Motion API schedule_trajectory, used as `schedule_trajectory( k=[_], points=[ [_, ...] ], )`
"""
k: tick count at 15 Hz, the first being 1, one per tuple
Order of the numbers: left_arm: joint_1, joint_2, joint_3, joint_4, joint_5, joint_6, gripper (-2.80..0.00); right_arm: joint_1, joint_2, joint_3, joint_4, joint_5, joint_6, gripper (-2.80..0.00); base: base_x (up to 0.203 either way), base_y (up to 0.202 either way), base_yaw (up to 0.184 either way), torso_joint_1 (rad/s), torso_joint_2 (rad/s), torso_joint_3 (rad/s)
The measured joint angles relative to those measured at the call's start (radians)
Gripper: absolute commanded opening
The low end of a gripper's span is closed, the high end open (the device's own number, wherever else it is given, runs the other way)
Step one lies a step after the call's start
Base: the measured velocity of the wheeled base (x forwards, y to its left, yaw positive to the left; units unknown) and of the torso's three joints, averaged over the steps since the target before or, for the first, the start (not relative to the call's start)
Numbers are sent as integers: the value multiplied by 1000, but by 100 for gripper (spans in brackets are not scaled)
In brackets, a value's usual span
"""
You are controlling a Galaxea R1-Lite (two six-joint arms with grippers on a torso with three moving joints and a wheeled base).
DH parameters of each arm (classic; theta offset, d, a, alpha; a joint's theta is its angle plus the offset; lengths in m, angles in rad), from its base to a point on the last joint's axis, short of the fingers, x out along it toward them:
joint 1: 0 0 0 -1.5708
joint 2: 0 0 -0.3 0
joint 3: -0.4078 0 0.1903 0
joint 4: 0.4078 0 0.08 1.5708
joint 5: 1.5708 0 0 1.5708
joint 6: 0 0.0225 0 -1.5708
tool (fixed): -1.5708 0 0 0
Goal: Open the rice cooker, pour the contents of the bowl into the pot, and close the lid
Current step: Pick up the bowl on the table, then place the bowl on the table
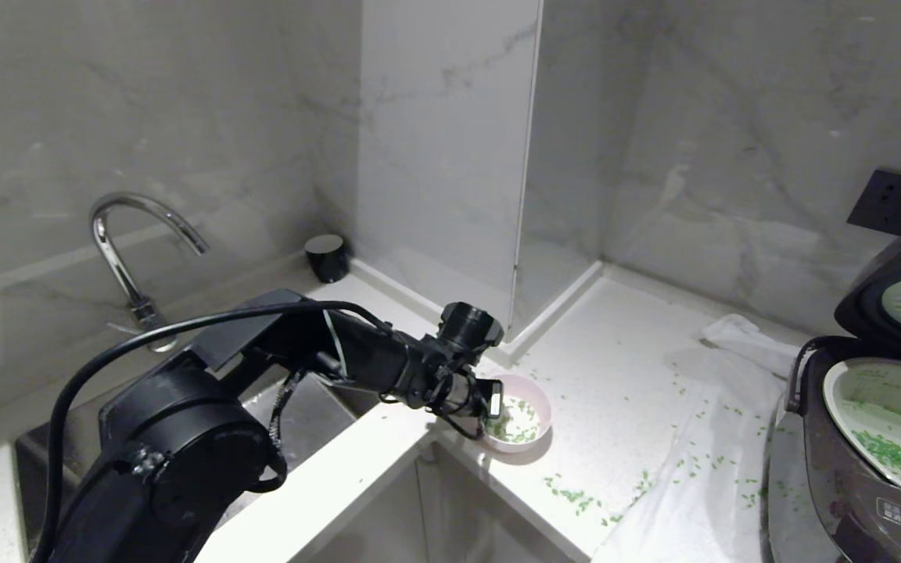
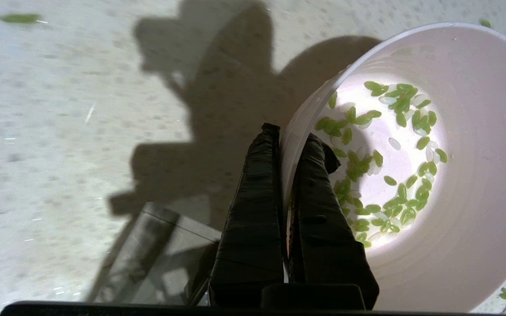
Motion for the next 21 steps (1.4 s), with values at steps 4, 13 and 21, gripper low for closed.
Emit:
schedule_trajectory(
  k=[4, 13, 21],
  points=[
    [63, -53, 52, 10, 0, -3, -280, 0, 0, 0, 0, 0, 0, -280, 0, 0, 0, 0, 0, 0],
    [187, -166, 205, 2, -3, -32, -280, 0, 0, 0, 0, 0, 1, -280, 0, 0, 0, 0, 0, 0],
    [204, -86, 150, 1, 67, -37, -280, 0, 0, 0, 0, 0, -1, -280, 0, 0, 0, 0, 0, 0]
  ],
)
